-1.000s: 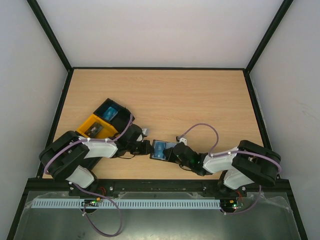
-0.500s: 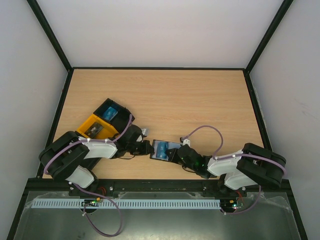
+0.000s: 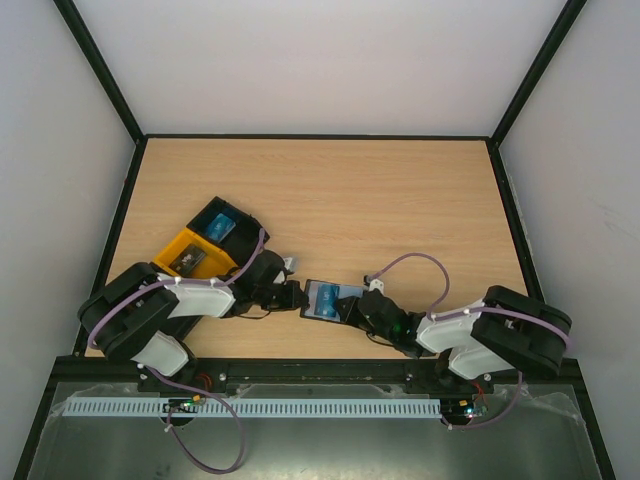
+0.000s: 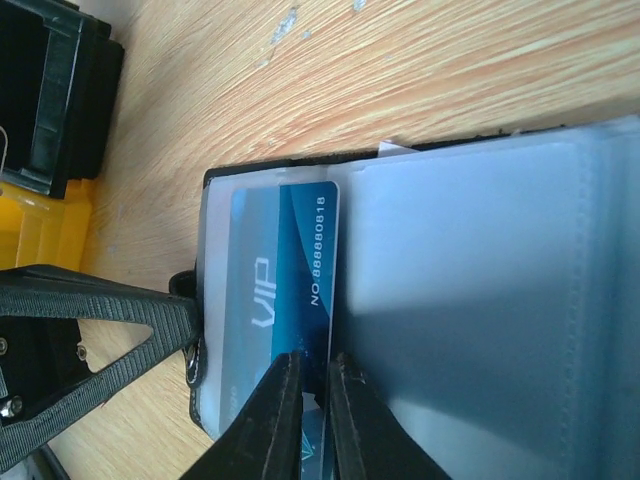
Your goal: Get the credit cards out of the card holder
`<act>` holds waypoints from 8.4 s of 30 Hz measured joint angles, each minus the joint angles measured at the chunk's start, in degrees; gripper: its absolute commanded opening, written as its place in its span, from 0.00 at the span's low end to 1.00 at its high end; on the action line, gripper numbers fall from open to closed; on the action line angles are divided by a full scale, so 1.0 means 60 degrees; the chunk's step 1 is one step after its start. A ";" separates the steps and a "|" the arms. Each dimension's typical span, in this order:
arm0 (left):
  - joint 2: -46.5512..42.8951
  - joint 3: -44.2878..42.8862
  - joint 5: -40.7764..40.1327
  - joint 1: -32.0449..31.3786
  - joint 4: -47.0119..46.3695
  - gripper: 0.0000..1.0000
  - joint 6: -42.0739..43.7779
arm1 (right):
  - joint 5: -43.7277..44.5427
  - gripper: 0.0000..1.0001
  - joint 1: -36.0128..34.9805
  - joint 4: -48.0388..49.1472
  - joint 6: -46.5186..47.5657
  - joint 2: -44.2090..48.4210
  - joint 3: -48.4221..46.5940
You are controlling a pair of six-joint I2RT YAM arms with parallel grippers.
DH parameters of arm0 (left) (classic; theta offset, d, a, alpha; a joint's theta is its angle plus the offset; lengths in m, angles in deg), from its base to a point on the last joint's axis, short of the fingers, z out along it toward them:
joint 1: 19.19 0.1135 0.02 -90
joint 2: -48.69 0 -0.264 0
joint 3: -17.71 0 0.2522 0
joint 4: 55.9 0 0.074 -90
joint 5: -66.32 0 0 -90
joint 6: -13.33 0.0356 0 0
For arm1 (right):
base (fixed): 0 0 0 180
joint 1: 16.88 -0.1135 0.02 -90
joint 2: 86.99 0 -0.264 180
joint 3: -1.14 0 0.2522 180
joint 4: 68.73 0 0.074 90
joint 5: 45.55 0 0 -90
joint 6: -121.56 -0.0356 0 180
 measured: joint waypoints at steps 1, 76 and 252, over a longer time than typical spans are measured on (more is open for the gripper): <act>0.0000 0.0004 0.0000 0.0000 -0.0004 0.03 -0.0011 | -0.0062 0.15 0.0036 0.0127 -0.0022 -0.0055 0.0036; -0.2437 -0.0922 -0.0725 -0.0313 0.1869 0.87 -0.1082 | 0.0860 0.02 0.0339 -0.1829 -0.0721 0.5402 0.1115; -0.6761 -0.0954 0.0801 0.5220 0.3151 0.03 -0.1464 | -0.0769 0.98 0.0335 -0.2663 -0.0182 0.9060 0.0379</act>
